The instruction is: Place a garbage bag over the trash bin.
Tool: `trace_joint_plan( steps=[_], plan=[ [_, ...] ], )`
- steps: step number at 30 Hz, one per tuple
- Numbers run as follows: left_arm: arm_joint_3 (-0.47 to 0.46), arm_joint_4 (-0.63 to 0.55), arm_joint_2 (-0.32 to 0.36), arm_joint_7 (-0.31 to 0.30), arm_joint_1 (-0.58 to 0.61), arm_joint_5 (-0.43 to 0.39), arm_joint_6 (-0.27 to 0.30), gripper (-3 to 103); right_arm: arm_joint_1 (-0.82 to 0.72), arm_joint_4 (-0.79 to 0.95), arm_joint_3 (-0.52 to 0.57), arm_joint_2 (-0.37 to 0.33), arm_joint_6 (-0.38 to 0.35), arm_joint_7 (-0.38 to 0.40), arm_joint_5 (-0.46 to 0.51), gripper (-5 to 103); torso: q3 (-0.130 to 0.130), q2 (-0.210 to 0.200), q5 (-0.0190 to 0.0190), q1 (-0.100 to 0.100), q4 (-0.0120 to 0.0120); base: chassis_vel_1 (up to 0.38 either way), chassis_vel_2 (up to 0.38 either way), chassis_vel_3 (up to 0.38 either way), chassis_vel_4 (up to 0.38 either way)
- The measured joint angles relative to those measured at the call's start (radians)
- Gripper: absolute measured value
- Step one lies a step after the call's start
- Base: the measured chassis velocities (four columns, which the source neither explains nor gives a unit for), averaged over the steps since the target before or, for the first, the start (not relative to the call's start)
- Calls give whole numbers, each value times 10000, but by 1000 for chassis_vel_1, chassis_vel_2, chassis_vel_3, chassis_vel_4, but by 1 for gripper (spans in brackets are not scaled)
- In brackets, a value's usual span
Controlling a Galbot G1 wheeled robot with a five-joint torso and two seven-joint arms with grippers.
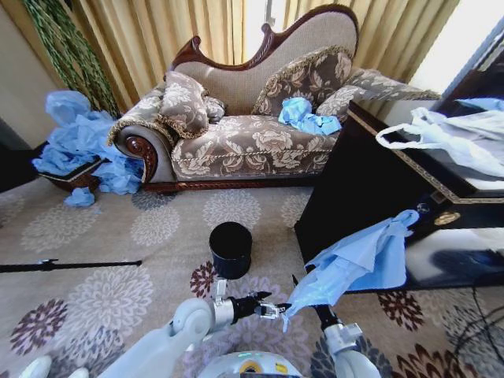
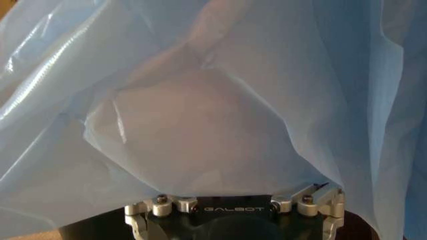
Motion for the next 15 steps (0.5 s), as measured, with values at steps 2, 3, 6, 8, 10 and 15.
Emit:
trace_joint_plan(
  steps=[2,3,6,8,10,15],
  plan=[
    [37,-6,-3,65,-20,85,1,100,1,0,7,-4,-2,5,2,100,0,0,0,0,0,0,0,0,0],
    [46,-17,4,97,-22,119,1,100,2,0,10,-4,-2,5,2,100,0,0,0,0,0,0,0,0,0],
    [65,-144,140,233,2,340,5,100,0,-67,29,17,1,5,-2,100,0,0,0,0,0,0,0,0,0],
    [62,-186,174,234,10,350,6,100,4,-101,30,31,8,4,-9,100,0,0,0,0,0,0,0,0,0],
    [38,-231,215,234,11,354,10,100,18,-146,30,59,20,0,-16,100,0,0,0,0,0,0,0,0,0],
    [43,-186,285,232,-94,415,22,100,67,-217,27,94,41,-24,-18,100,0,0,0,0,0,0,0,0,0]
  ],
)
